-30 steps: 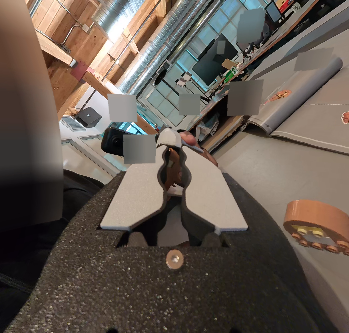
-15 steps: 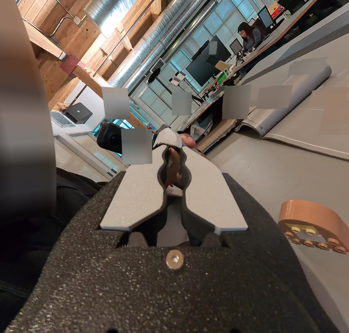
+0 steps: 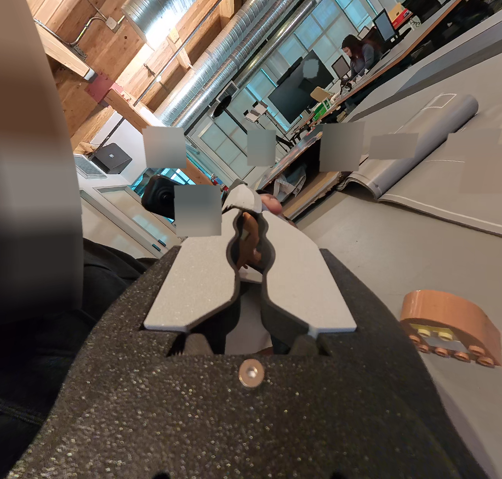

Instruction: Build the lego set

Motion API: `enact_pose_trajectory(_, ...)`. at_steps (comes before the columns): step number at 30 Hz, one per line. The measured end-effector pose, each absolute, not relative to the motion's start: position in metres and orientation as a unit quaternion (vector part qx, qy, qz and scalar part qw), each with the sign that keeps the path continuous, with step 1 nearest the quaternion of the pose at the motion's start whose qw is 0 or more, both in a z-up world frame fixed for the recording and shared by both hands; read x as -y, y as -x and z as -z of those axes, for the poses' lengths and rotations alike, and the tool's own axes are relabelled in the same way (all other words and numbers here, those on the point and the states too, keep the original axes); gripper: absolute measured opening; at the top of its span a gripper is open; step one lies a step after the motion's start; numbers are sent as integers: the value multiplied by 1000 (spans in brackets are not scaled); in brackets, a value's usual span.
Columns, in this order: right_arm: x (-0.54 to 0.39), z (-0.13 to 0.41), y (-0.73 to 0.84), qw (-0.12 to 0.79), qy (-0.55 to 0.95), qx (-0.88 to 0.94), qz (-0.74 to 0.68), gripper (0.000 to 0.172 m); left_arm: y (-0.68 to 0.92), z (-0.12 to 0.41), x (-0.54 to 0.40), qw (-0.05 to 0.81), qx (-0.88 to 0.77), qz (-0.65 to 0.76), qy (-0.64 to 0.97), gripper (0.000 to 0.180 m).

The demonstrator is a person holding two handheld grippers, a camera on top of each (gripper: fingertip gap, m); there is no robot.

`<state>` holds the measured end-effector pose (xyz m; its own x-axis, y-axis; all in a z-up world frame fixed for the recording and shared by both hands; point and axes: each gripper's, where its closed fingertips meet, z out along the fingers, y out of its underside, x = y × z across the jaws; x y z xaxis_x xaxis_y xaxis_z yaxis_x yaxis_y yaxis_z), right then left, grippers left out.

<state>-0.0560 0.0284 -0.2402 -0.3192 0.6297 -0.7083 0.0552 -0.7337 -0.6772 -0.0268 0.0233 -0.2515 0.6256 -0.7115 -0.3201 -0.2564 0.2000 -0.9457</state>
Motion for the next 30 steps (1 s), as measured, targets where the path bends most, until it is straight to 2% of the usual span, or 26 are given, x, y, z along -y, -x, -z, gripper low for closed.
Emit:
enact_pose_trajectory(13, -43, 232, 51, 234, 539, 326, -741, 21, 35, 246, -26, 670, -366, 194, 616, 45)
enact_pose_trajectory(19, -30, 231, 51, 286, 512, 424, -690, 31, 51, 242, -33, 667, -319, 226, 634, 44)
enact_pose_trajectory(30, -20, 241, 52, 311, 495, 492, -645, 31, 46, 244, -30, 655, -326, 235, 640, 44)
